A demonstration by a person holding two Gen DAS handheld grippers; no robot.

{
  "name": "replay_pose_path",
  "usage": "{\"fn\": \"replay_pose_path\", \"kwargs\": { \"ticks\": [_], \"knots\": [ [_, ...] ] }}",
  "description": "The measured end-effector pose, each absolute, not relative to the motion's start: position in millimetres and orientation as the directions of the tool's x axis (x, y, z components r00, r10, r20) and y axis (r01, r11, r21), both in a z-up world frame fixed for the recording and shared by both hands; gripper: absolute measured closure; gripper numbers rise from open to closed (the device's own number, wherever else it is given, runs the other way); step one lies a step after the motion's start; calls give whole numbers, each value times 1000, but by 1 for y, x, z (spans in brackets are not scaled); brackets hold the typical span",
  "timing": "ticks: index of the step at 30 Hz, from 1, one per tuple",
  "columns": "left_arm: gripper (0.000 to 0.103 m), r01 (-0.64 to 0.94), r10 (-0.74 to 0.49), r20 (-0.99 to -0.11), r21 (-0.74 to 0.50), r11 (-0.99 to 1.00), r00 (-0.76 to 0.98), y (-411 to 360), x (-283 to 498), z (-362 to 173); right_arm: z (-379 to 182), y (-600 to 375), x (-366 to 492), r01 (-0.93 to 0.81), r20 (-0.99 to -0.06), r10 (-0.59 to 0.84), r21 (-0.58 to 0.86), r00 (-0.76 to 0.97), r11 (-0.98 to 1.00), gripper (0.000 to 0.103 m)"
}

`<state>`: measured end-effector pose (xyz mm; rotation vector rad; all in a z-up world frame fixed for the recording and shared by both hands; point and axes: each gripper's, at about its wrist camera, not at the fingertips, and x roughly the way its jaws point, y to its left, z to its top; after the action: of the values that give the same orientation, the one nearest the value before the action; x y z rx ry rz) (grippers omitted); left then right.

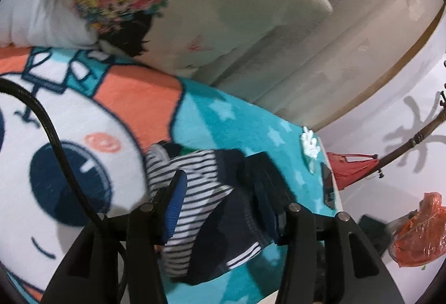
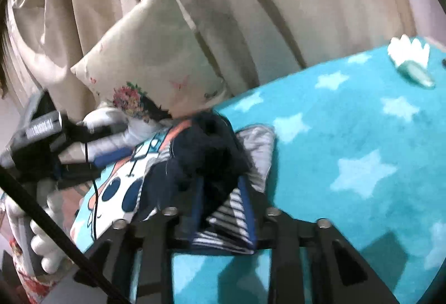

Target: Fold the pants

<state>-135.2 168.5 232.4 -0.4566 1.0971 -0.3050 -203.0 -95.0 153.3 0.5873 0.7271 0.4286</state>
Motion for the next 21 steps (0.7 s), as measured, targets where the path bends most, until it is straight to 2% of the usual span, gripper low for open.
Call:
{"fn": "replay_pose_path", "kwargs": {
  "ticks": [1,3,8,9,10,11,12,16,21],
  "knots": [
    [54,8,-445,-786,-489,872,429,170,-138,230,157,-98,-203,-164,-473,549,636,689,754,42],
    [54,3,-430,-793,-475,880,431,173,-142,227,164,-101,-201,-174,-445,540,635,714,752,34],
    [53,24,-405,-797,-442,897,447,170,-154,227,162,-77,-170,-205,-502,558,595,661,777,32],
    [52,31,-401,-797,-435,900,451,169,-156,228,159,-70,-162,-227,-512,590,604,624,764,38],
    [51,40,-396,-798,-426,904,455,167,-159,229,156,-67,-157,-243,-518,612,611,597,754,65],
    [50,44,-392,-798,-421,906,458,167,-162,230,154,-64,-154,-250,-531,625,613,572,749,82],
    [49,47,-389,-797,-416,908,462,166,-163,230,154,-66,-154,-256,-524,643,628,559,735,87],
    [49,92,-403,-800,-406,909,444,152,-169,221,157,-81,-164,-218,-530,596,609,603,762,88],
    [48,126,-424,-819,-409,904,386,134,-171,196,137,-95,-164,-118,-620,523,573,584,811,86]
  ]
}}
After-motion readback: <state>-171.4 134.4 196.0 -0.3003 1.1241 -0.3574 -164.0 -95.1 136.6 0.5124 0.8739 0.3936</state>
